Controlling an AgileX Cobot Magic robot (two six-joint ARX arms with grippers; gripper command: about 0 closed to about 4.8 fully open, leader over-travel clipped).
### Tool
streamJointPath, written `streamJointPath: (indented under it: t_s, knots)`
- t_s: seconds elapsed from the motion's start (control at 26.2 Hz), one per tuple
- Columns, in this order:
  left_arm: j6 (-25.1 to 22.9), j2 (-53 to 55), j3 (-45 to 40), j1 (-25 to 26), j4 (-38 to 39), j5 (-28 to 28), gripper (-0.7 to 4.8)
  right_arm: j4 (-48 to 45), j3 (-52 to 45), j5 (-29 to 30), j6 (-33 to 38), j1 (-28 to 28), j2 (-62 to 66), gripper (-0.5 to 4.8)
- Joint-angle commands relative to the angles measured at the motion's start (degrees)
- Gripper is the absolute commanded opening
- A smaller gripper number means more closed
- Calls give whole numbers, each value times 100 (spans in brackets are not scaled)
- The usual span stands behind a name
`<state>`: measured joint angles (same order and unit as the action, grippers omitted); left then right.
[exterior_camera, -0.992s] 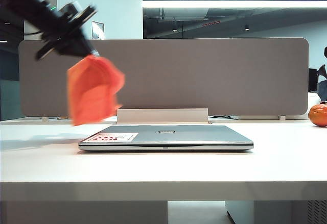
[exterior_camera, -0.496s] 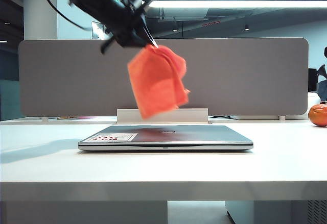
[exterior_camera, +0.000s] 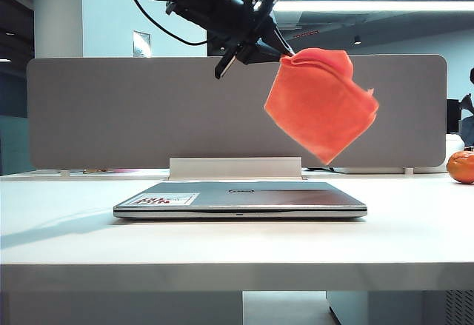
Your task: Pick up the orange rag and put it over the laptop.
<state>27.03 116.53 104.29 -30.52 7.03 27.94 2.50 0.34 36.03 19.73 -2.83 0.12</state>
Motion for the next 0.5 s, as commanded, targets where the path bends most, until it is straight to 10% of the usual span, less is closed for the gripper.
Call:
streamJointPath:
  t_s: [0.04, 0.5]
  knots:
    - [-83, -28, 4, 114, 579, -140, -6, -59, -13, -4, -20, 2, -13, -5]
    - [-1040, 219, 2, 715, 3329, -765, -6, -59, -13, -7, -22, 4, -13, -5]
